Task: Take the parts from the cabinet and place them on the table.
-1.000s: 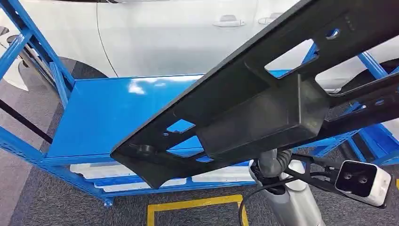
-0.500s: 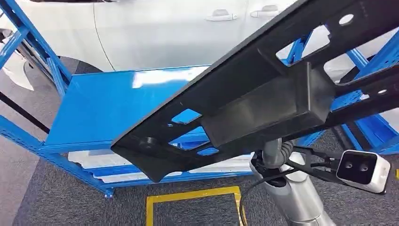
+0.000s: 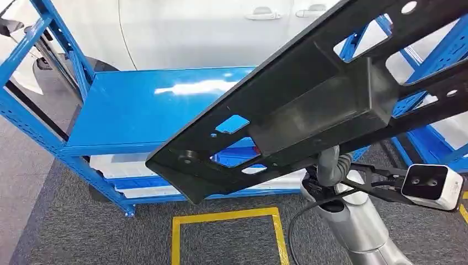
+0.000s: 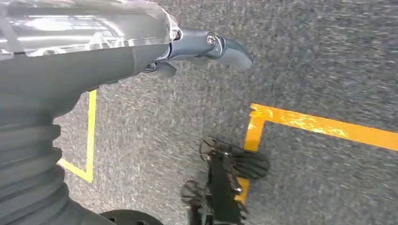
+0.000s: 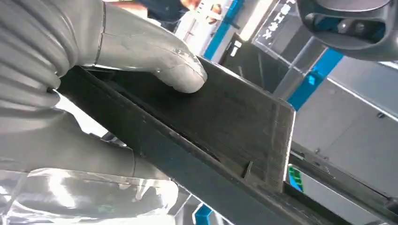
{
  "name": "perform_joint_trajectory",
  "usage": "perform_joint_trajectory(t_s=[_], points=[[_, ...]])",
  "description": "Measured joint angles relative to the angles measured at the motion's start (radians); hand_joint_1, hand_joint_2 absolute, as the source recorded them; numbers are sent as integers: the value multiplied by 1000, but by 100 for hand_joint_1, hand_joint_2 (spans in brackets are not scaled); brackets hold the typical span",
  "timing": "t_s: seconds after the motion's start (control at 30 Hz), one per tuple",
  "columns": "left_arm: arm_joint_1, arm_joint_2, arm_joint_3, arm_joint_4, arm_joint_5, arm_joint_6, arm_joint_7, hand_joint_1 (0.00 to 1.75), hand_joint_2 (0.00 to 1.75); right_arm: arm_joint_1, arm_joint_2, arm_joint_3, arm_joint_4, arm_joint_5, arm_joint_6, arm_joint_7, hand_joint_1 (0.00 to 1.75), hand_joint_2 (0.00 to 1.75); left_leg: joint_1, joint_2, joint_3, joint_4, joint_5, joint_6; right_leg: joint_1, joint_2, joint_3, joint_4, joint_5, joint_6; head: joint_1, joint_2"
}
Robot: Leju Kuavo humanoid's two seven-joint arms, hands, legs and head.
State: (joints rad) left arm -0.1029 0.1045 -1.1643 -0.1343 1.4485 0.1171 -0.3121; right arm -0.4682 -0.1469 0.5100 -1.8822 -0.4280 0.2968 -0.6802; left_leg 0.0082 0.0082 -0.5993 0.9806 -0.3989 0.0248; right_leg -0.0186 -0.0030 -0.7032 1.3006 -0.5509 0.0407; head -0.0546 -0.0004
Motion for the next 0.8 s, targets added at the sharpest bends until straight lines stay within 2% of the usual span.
perform_joint_trajectory(t_s=[0.03, 0.07, 0.1, 0.13, 0.17, 0.2, 0.23, 0.27, 0.3, 0.37, 0.4, 0.43, 0.47, 0.5, 0.53, 0.57, 0.6, 0.63, 0.67, 0.7, 0.77, 0.8], points=[[0, 1, 0, 0, 0, -2, -2, 0, 175, 2, -1, 0, 0, 6, -1, 0, 166, 175, 2, 0, -13, 5, 7, -4, -4, 0, 34, -40, 32, 3, 0, 0], [0, 2, 0, 1, 0, -2, -3, 0, 175, 3, -2, 0, 0, 14, -2, 0, 166, 175, 5, 0, -29, 12, 14, -9, -8, -1, 96, -122, 64, 8, 0, 0], [-1, 5, 0, 1, 0, -2, -4, 0, 175, 3, -2, 0, -3, 23, -3, 0, 166, 175, 7, -1, -40, 21, 19, -16, -12, -1, 165, -215, 70, 10, 0, 0], [0, 10, 0, 1, 0, -3, -5, 0, 175, 3, -2, 0, -6, 35, -7, 0, 166, 175, 3, -2, -52, 29, 24, -23, -8, 0, 210, -290, 28, 8, 0, 0], [-1, 10, 0, 1, 0, -5, -6, 0, 175, 8, -2, -3, -11, 46, -9, -1, 166, 175, 3, -2, -50, 29, 29, -30, -1, 5, 203, -286, 33, -12, -1, 0], [-1, 13, 0, 3, 0, -5, -8, 0, 175, 11, -2, -8, -17, 62, -11, -1, 166, 175, 3, -2, -51, 31, 36, -39, 0, 6, 198, -292, 33, -19, -1, 0], [-1, 14, 0, 4, 0, -5, -8, 0, 175, 17, 1, -12, -20, 72, -11, -1, 166, 175, 5, -2, -52, 27, 46, -46, 6, 6, 193, -286, 39, -28, 0, 0], [1, 19, 0, 6, 0, -4, -8, 0, 175, 22, 3, -15, -24, 75, -10, -1, 166, 175, 6, -3, -55, 23, 54, -54, 2, 6, 188, -291, 49, -40, -1, 0], [2, 22, 0, 6, 0, -4, -8, 0, 175, 22, 5, -16, -27, 77, -7, 0, 166, 175, 12, -3, -62, 36, 33, -58, -1, 1, 180, -294, 62, -51, -1, 0], [3, 22, 0, 6, 0, -3, -7, 0, 175, 26, 11, -18, -34, 83, 3, 0, 166, 175, 13, -3, -93, 121, -71, -62, 0, 1, 157, -294, 80, -63, -1, 0], [2, 23, 0, 6, 0, 0, -4, 0, 175, 33, 15, -21, -38, 86, 16, -1, 166, 175, 13, -3, -118, 216, -140, -66, 3, 1, 141, -294, 94, -66, 0, 0], [2, 24, 0, 6, 0, 2, -3, 0, 175, 37, 18, -21, -39, 88, 27, -1, 166, 175, 13, -3, -135, 293, -177, -68, 6, 1, 126, -293, 104, -68, -1, 0], [2, 24, 0, 6, 0, 4, -2, 0, 175, 42, 19, -21, -39, 91, 32, 0, 166, 175, 13, -3, -138, 339, -181, -68, 8, 1, 112, -291, 114, -68, -1, 0], [2, 24, 0, 6, 0, 7, -1, 0, 175, 47, 20, -21, -39, 91, 34, 0, 166, 175, 13, -3, -122, 348, -158, -66, 11, 2, 97, -291, 126, -67, -1, 0], [1, 24, 0, 6, 0, 10, 0, 0, 175, 48, 20, -21, -39, 89, 34, 0, 166, 175, 12, -4, -86, 313, -124, -62, 13, 2, 83, -289, 136, -66, -1, 0], [0, 24, 0, 6, 0, 12, 0, 0, 175, 46, 20, -21, -39, 86, 34, 0, 166, 175, 11, -4, -26, 236, -91, -55, 16, 3, 69, -288, 147, -64, -1, 0], [-1, 25, 0, 6, 0, 13, 1, 0, 175, 44, 20, -21, -39, 85, 34, -1, 166, 175, 9, -5, 36, 152, -82, -46, 17, 3, 61, -287, 155, -62, -1, 0], [-4, 31, 0, 6, 0, 14, 2, 0, 175, 42, 20, -21, -39, 83, 34, -1, 166, 175, 3, -5, 105, 59, -112, -36, 19, 2, 56, -285, 162, -57, -1, 0], [-8, 31, 0, 6, 0, 15, 1, 0, 175, 37, 20, -21, -40, 79, 34, 0, 166, 175, 0, -5, 130, 4, -126, -35, 20, 0, 52, -284, 169, -52, 0, 0], [-7, 31, 0, 6, 0, 16, 0, 0, 175, 33, 21, -21, -40, 74, 33, 0, 166, 175, -5, -5, 115, 13, -116, -31, 18, -2, 55, -289, 180, -45, 0, 0], [-6, 34, 0, 7, 0, 17, -5, 0, 175, 19, 20, -19, -40, 63, 18, -1, 166, 175, -9, -4, 111, 6, -103, -18, 14, -1, 53, -295, 197, -31, 0, 0], [-6, 34, 0, 7, 0, 17, -9, 0, 175, 14, 20, -19, -40, 58, 6, 0, 166, 175, 3, 0, 106, -6, -86, -11, 14, 0, 48, -292, 194, -25, -1, 0]])
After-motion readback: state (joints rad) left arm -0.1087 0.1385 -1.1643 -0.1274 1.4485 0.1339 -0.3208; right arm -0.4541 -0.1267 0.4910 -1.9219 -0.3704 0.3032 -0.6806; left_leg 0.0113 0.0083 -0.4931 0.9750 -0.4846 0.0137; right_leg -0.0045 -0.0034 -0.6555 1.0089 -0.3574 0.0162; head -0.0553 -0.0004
